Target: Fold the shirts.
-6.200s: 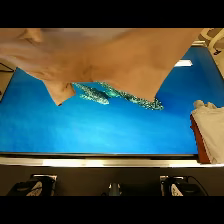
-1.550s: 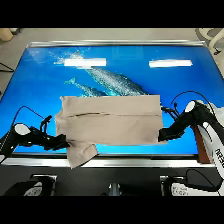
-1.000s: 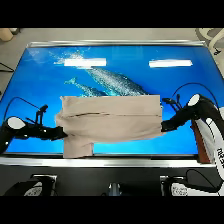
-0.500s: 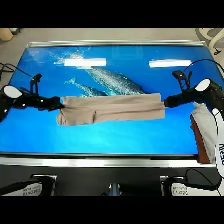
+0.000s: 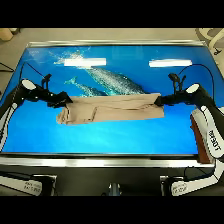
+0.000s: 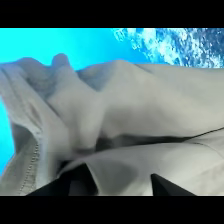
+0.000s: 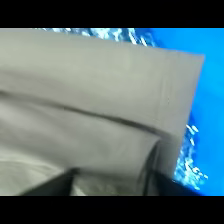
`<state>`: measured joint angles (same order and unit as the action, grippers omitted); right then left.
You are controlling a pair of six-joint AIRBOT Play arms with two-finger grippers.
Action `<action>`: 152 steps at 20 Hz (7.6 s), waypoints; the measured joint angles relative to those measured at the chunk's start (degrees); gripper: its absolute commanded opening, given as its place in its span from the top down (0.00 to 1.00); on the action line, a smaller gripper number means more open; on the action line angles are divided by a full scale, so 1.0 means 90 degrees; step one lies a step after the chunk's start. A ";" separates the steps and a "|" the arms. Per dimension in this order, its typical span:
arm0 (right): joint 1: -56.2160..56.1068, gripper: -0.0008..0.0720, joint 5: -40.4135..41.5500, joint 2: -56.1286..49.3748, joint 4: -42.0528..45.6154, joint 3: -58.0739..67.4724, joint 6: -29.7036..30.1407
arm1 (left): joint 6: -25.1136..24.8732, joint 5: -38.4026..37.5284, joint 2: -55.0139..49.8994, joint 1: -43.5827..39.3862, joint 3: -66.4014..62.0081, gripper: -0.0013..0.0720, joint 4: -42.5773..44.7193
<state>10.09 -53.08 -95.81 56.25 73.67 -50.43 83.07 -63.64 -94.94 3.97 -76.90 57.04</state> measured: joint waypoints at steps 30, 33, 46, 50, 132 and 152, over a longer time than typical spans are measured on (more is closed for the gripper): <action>-0.0102 0.97 -0.2115 0.1192 -0.0707 0.0573 -0.0656 | -0.0075 0.0894 -0.0321 -0.2815 -0.0665 0.94 -0.1501; -0.0109 0.97 -0.2606 0.2050 -0.0709 0.0573 -0.0687 | -0.0296 0.1299 -0.1005 -0.3337 -0.0668 0.94 -0.2752; -0.0593 0.97 -0.3152 0.3264 -0.0636 0.0576 -0.1290 | -0.1943 0.2344 -0.1831 -0.4279 -0.0668 0.95 -0.7011; -0.1559 0.97 -0.2220 0.2623 -0.0845 0.0576 -0.1304 | -0.1469 0.2006 -0.0612 -0.3031 -0.0663 0.95 -0.5107; 0.5916 0.92 -0.3937 0.2011 0.2919 -0.0231 -0.1875 | -0.0296 0.0517 0.3820 -0.0576 -0.0146 0.95 -0.0692; 0.2477 0.09 -0.2222 0.2654 0.3966 0.2846 -0.0818 | 0.0500 0.0119 0.2305 -0.1596 -0.2200 0.76 0.2652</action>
<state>32.38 -73.08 -71.92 91.94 99.29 -57.80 87.57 -62.57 -74.19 -10.39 -96.71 80.90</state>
